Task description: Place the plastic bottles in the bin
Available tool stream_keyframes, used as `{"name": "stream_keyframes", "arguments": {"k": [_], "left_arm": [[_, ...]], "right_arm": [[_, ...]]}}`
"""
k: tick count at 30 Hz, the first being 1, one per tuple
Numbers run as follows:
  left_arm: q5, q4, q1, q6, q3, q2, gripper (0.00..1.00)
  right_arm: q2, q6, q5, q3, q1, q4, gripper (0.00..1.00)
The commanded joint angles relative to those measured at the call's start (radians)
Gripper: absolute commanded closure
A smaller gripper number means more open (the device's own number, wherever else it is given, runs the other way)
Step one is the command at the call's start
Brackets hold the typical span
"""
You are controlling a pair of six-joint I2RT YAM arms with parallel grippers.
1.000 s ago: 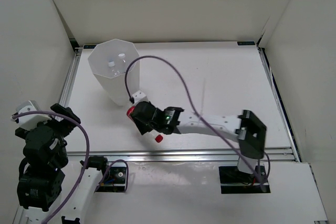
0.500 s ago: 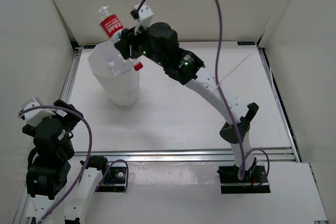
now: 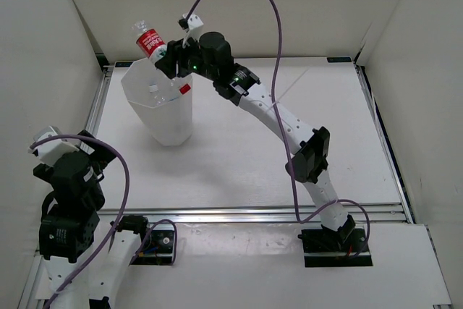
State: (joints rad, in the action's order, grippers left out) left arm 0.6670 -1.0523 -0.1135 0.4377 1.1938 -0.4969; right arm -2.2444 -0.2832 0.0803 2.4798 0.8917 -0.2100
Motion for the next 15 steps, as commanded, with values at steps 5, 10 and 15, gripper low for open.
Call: {"name": "stream_keyframes", "arguments": {"k": [5, 10, 15], "left_arm": [[0.031, 0.008, -0.003, -0.011, 0.027, -0.035, 0.00], [0.031, 0.018, -0.003, -0.011, 0.018, -0.035, 0.00], [0.031, 0.028, -0.003, -0.011, 0.009, -0.035, 0.00]], "right_arm": [[0.026, -0.065, 0.095, 0.027, -0.023, 0.086, 0.49], [0.046, -0.056, 0.105, -0.005, -0.033, 0.022, 0.34], [0.095, -0.031, 0.012, -0.038, -0.042, -0.077, 0.00]]}}
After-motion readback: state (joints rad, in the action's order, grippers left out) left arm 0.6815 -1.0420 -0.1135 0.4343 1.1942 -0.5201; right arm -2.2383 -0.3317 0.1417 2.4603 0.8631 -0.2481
